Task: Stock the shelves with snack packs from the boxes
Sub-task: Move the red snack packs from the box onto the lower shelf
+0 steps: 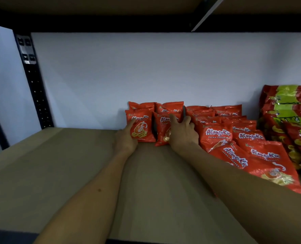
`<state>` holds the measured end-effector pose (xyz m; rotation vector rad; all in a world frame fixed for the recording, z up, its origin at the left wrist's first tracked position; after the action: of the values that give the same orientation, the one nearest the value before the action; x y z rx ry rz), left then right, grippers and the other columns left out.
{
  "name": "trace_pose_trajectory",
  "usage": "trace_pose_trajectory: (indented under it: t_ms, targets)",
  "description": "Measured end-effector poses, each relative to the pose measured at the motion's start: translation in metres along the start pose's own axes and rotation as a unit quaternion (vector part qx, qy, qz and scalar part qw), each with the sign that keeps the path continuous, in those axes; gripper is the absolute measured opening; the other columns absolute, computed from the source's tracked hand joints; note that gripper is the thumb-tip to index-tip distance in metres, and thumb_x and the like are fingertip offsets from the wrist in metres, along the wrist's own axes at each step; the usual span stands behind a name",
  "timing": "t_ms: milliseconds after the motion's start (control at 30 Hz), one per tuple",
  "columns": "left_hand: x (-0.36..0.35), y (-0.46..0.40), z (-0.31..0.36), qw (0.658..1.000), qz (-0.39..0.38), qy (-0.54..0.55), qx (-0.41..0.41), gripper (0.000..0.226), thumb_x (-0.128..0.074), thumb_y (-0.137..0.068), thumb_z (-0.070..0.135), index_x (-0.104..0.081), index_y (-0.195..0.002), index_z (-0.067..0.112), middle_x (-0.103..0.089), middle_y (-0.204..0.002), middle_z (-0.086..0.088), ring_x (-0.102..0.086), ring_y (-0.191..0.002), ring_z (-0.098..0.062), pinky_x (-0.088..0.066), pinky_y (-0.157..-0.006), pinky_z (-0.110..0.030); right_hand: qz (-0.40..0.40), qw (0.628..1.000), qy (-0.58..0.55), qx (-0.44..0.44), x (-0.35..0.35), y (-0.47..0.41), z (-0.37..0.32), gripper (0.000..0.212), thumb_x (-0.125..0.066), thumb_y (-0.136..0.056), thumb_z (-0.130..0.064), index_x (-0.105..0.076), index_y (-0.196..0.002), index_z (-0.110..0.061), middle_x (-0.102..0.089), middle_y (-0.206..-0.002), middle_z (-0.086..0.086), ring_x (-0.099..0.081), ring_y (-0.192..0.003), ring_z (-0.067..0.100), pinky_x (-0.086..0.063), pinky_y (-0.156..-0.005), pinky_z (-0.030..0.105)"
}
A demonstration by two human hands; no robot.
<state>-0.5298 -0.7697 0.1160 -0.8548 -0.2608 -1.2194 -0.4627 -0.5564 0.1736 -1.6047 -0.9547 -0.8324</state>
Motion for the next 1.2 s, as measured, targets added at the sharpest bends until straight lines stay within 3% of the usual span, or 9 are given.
trace_pose_trajectory:
  t_ms: [267,433,567,733,800,867,967,1067,1200]
  targets:
    - [0.025,0.025,-0.012,0.994,0.092,-0.054,0.036,0.059,-0.059,-0.082,0.021,-0.04,-0.136,0.031,-0.063,-0.116,-0.011,-0.058,-0.107,-0.038,-0.049,-0.088,-0.044,0.093,0.99,-0.103,0.004,0.047,0.095,0.032,0.048,-0.05,-0.092,-0.029,-0.035,-0.139,-0.029,-0.062,-0.11,0.012,-0.063,-0.095,0.038,-0.049,-0.074,0.041]
    - [0.016,0.053,0.012,0.992,0.016,-0.114,0.052,0.067,-0.057,-0.07,0.015,-0.043,-0.133,0.031,-0.059,-0.116,-0.012,-0.054,-0.111,-0.037,-0.047,-0.094,-0.051,0.055,0.994,-0.051,-0.076,0.061,0.152,0.085,0.044,-0.045,-0.095,-0.043,-0.036,-0.137,-0.031,-0.07,-0.098,0.011,-0.065,-0.093,0.038,-0.049,-0.072,0.039]
    - [0.014,0.084,0.042,0.982,-0.042,-0.181,0.022,0.04,-0.055,-0.078,0.017,-0.063,-0.116,0.024,-0.067,-0.113,-0.011,-0.06,-0.108,-0.033,-0.049,-0.095,-0.045,0.033,0.994,-0.054,-0.094,0.062,0.162,0.097,0.044,-0.046,-0.095,-0.043,-0.041,-0.136,-0.029,-0.069,-0.104,0.01,-0.064,-0.097,0.039,-0.05,-0.077,0.041]
    - [0.033,0.144,0.081,0.973,-0.091,-0.21,-0.036,0.03,-0.045,-0.09,0.028,-0.07,-0.107,0.024,-0.07,-0.11,-0.008,-0.063,-0.1,-0.032,-0.052,-0.087,-0.041,0.171,0.983,-0.066,-0.008,0.075,0.19,0.081,0.027,-0.048,-0.088,-0.029,-0.07,-0.091,-0.014,-0.067,-0.088,0.008,-0.059,-0.079,0.031,-0.047,-0.066,0.036]
    - [0.045,0.186,0.106,0.977,-0.021,-0.198,-0.073,0.031,-0.043,-0.093,0.028,-0.072,-0.104,0.024,-0.072,-0.103,-0.005,-0.064,-0.094,-0.031,-0.051,-0.081,-0.038,0.25,0.962,-0.095,0.058,0.081,0.222,0.079,0.026,-0.048,-0.087,-0.024,-0.072,-0.089,-0.012,-0.069,-0.093,0.007,-0.055,-0.084,0.029,-0.044,-0.075,0.038]
    - [0.058,0.229,0.139,0.96,0.097,-0.224,-0.139,0.04,-0.034,-0.096,0.031,-0.071,-0.109,0.022,-0.07,-0.11,-0.002,-0.062,-0.103,-0.027,-0.042,-0.086,-0.039,0.265,0.951,-0.113,0.117,0.078,0.246,0.084,0.031,-0.053,-0.089,-0.022,-0.068,-0.115,-0.012,-0.063,-0.125,0.007,-0.051,-0.118,0.029,-0.037,-0.103,0.043]
    - [0.05,0.274,0.154,0.944,0.15,-0.212,-0.201,0.045,-0.04,-0.095,0.033,-0.051,-0.137,0.018,-0.048,-0.144,-0.007,-0.038,-0.137,-0.026,-0.028,-0.11,-0.048,0.214,0.958,-0.134,0.139,0.055,0.276,0.102,0.046,-0.055,-0.089,-0.018,-0.054,-0.135,-0.015,-0.033,-0.156,0.009,-0.018,-0.149,0.025,-0.021,-0.118,0.046]
    - [0.015,0.321,0.126,0.962,0.078,-0.179,-0.189,0.061,-0.053,-0.09,0.026,-0.036,-0.148,0.02,-0.014,-0.161,-0.011,-0.007,-0.15,-0.027,-0.025,-0.115,-0.051,0.119,0.971,-0.18,0.107,-0.006,0.328,0.133,0.047,-0.062,-0.084,-0.006,-0.057,-0.131,-0.012,-0.033,-0.155,0.014,-0.026,-0.145,0.03,-0.031,-0.113,0.045]
    - [-0.039,0.418,0.046,0.983,-0.044,-0.15,-0.092,0.048,-0.053,-0.086,0.022,-0.053,-0.133,0.024,-0.041,-0.147,-0.011,-0.041,-0.133,-0.031,-0.043,-0.104,-0.047,-0.127,0.973,-0.193,-0.031,-0.1,0.405,0.177,0.041,-0.057,-0.086,-0.009,-0.059,-0.127,-0.013,-0.063,-0.12,0.016,-0.062,-0.104,0.038,-0.053,-0.083,0.042]
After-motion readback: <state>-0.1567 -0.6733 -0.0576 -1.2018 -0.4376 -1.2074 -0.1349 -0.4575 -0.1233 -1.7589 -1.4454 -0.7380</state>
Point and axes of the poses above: each hand's wrist, its own y-axis away from the middle knuckle, its own x-axis out of the back of the hand, z = x × y, the point moved 9 cm from there along -y, towards the middle knuckle
